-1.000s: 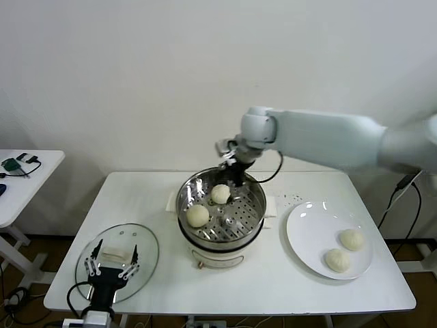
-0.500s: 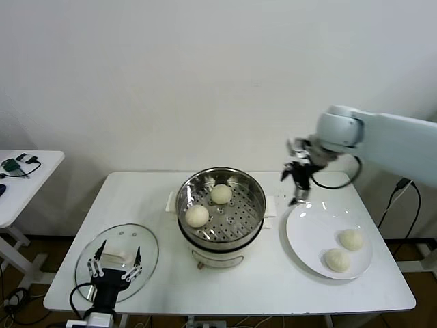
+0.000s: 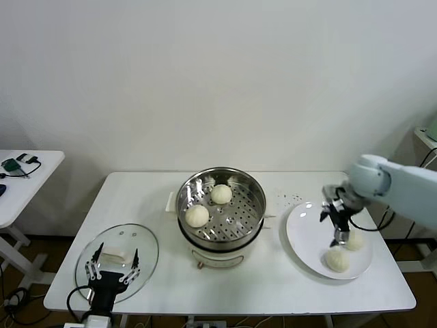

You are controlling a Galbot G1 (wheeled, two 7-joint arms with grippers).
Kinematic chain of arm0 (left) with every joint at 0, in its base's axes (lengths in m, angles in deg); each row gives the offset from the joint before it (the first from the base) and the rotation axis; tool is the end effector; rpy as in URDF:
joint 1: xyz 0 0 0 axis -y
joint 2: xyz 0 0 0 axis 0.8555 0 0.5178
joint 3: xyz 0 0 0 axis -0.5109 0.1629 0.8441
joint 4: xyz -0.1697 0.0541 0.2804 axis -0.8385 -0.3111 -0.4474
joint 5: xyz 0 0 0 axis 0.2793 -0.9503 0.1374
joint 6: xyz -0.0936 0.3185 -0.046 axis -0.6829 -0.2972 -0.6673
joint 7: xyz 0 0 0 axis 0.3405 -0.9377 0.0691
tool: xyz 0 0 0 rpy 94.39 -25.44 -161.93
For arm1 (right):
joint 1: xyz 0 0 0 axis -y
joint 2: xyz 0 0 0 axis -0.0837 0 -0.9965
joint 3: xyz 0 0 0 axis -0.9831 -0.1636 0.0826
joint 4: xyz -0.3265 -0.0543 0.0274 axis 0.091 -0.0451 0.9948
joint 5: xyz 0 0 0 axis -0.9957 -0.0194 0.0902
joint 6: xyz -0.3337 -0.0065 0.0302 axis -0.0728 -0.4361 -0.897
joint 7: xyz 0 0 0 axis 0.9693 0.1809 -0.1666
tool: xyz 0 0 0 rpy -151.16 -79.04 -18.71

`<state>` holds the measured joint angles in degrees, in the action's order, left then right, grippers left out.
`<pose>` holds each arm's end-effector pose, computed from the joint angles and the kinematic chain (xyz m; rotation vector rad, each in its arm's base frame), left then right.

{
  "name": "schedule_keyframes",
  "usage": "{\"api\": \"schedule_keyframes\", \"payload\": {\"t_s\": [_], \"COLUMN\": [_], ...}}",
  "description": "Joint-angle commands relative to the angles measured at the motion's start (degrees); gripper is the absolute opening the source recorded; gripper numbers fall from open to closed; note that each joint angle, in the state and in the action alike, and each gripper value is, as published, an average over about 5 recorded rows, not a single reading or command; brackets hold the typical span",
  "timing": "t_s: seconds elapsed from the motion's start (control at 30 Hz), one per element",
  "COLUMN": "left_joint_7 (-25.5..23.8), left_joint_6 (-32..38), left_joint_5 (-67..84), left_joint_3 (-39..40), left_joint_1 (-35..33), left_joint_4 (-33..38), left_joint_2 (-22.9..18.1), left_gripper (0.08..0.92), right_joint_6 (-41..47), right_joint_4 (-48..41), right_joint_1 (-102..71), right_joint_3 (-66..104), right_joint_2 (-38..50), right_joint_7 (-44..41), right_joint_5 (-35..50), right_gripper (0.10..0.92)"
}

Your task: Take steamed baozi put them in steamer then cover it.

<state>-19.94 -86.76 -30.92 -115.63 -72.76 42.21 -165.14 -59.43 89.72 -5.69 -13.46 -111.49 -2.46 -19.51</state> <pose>0.1108 0.0507 -0.3011 0.1079 -2.8777 -0.6236 0.4449 -0.1644 -0.1758 1.2270 -1.2076 1.2113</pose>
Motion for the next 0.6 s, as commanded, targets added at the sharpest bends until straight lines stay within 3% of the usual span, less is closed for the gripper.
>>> {"api": "schedule_keyframes", "payload": {"t_s": [0.03, 0.6], "left_joint_7": [-0.1, 0.0], "left_joint_6": [0.1, 0.0], "left_joint_5": [0.1, -0.2], "left_joint_3": [0.2, 0.2], "left_joint_1": [0.0, -0.1], "left_joint_4": [-0.3, -0.8], "left_joint_2": [-0.6, -0.9], "left_gripper": [0.823, 0.823], "right_joint_6": [-0.9, -1.2], "right_joint_4": [-2.8, -4.9], "right_joint_1": [-10.0, -12.7], "right_joint_3": [5.8, 8.7], "right_joint_2": [1.6, 0.4], "right_joint_7": [-0.8, -0.3], "right_joint_5": [-5.3, -6.5], "right_gripper": [0.823, 0.816]}}
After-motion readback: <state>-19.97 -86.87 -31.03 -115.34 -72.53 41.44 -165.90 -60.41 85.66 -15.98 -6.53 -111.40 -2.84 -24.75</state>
